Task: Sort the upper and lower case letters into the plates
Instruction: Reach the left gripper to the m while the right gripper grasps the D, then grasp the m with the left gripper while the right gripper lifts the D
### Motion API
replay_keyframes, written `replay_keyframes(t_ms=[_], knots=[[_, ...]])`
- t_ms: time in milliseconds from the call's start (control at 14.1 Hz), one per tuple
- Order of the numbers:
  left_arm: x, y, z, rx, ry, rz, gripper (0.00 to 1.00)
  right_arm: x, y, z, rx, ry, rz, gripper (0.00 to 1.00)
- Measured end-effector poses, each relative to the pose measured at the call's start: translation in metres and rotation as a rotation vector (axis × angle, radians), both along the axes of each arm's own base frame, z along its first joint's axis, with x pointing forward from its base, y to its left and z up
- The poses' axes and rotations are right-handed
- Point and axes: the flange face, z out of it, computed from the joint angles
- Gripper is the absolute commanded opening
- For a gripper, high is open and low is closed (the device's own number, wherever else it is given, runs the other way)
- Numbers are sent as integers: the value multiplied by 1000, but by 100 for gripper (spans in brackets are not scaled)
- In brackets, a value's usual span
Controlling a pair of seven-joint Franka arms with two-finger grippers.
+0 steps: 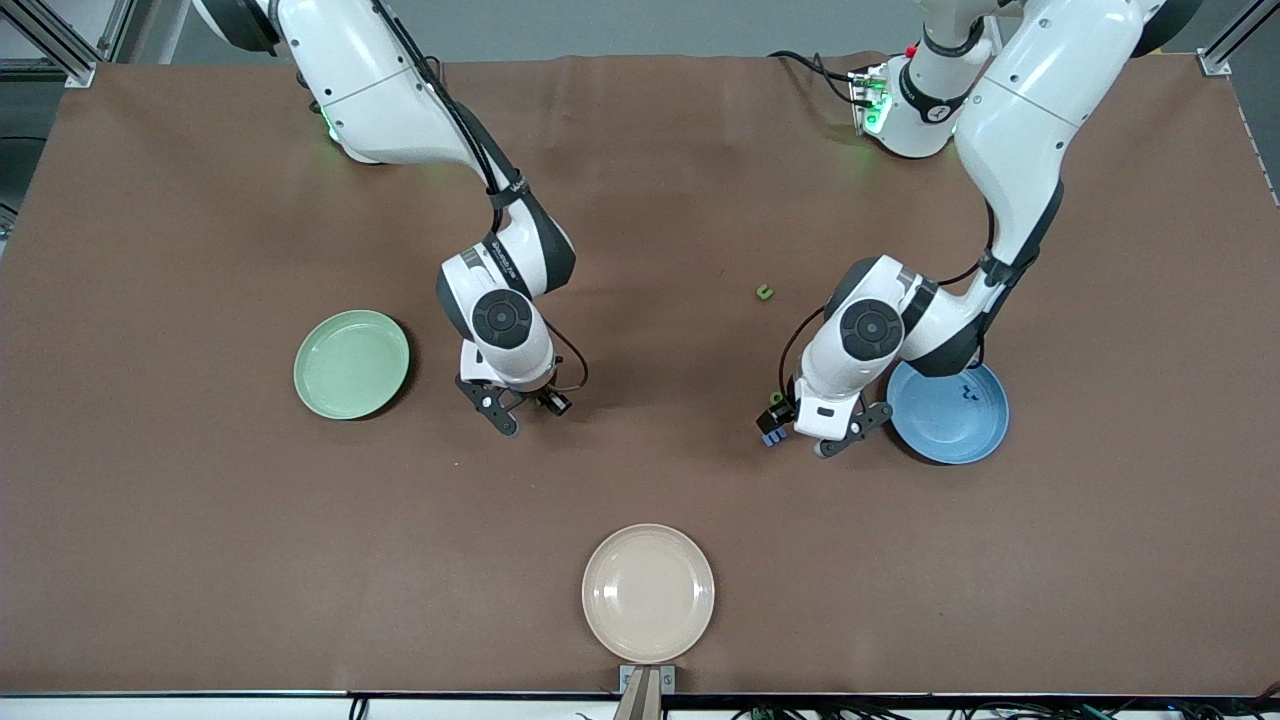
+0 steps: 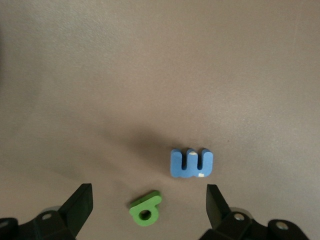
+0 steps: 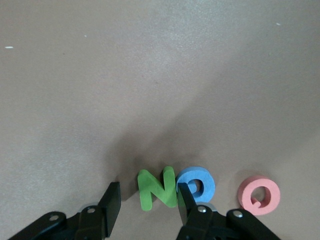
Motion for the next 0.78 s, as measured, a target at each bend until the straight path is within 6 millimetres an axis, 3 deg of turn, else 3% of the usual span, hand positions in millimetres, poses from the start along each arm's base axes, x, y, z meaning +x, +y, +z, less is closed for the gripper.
replay_keyframes(t_ms=[424,778], knots=[[8,-4,-10,-2,-2,-2,100,11,2,-5,39,-74,-3,54],[18,-18,-19,2,-17,4,100,31,-7,9,-5,0,-10,54]])
